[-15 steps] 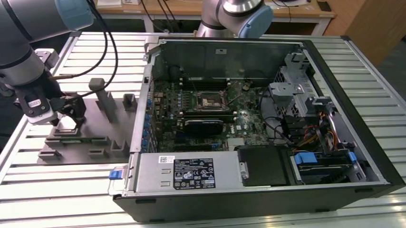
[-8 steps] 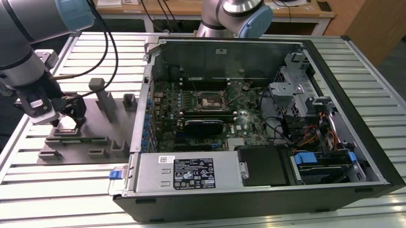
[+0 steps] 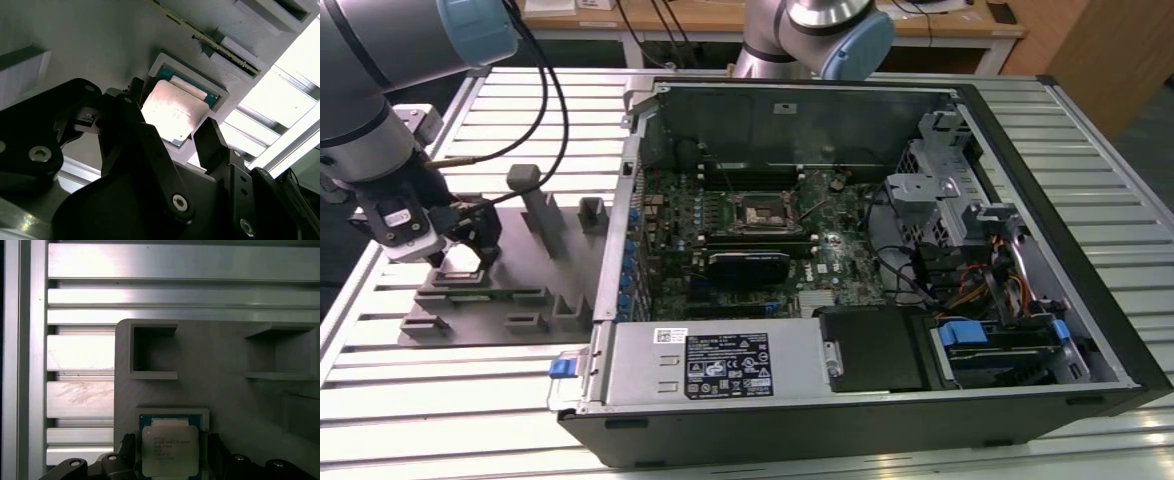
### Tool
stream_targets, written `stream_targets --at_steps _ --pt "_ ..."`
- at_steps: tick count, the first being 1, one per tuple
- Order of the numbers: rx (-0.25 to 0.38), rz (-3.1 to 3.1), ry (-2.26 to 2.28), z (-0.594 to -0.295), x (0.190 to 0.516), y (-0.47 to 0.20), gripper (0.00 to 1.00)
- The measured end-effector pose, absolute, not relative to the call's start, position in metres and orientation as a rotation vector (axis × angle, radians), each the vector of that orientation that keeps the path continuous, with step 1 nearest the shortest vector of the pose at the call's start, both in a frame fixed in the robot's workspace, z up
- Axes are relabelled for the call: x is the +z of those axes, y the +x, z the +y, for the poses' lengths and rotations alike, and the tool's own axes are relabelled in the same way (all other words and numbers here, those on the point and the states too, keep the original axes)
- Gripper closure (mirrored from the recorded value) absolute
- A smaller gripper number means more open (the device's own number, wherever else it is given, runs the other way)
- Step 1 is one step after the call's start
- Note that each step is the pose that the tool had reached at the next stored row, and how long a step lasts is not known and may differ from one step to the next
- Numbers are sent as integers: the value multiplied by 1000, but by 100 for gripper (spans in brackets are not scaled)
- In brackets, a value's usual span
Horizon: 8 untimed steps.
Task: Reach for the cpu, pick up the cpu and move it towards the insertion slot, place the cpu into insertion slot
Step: 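Pick up the cpu and move it towards the insertion slot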
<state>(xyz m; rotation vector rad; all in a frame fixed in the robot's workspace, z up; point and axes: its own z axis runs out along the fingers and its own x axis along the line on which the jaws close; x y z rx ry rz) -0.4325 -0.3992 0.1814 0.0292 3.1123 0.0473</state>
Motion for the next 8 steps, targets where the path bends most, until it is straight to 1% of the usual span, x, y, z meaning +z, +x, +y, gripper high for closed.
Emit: stream_targets --at_steps 6,7,8 --pt "47 3112 29 -399 181 -432 33" --pt "47 3112 29 -399 181 -432 40" --pt "47 3112 29 -399 181 -432 40"
